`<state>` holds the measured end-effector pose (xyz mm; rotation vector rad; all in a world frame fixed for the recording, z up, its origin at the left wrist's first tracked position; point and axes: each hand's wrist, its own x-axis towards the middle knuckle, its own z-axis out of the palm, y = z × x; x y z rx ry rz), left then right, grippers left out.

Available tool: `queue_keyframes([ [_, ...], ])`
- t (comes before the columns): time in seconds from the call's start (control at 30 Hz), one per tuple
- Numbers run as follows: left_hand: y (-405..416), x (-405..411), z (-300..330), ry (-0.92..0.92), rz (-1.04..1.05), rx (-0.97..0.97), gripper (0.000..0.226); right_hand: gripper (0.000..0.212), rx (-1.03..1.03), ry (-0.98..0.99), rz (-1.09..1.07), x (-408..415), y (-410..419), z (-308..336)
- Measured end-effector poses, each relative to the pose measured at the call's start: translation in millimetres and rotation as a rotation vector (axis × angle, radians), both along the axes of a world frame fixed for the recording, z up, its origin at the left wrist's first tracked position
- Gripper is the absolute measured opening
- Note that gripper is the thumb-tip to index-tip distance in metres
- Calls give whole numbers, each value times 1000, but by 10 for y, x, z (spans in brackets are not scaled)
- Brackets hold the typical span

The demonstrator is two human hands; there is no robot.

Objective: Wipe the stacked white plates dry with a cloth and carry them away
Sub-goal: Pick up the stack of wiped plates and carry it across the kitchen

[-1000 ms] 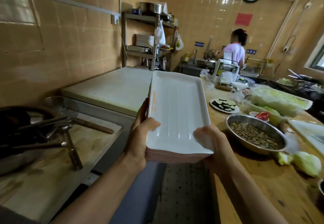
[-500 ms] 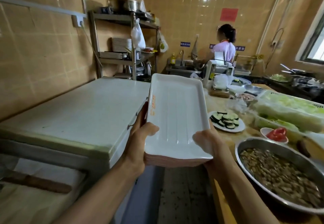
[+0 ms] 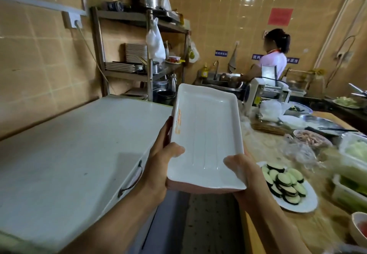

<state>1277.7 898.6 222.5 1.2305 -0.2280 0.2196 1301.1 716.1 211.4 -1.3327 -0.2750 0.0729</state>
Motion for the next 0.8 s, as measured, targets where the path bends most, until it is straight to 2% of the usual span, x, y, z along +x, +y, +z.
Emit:
queue_keyframes([
  [0.13,100,892,-96,1,-16,-7,66,40,-32,30,-137,898,132,-104],
  [0.27,242,1905,-79,18,-53,-30,67,57,-59,-46,-102,1821,266,-55],
  [0.57,381,3753,52,60,-84,-34,69,73,-42,-82,-68,3640,377,96],
  [0.8,294,5130,-60,67,-21,-66,71,74,-35,-36,6,5154,280,-69],
])
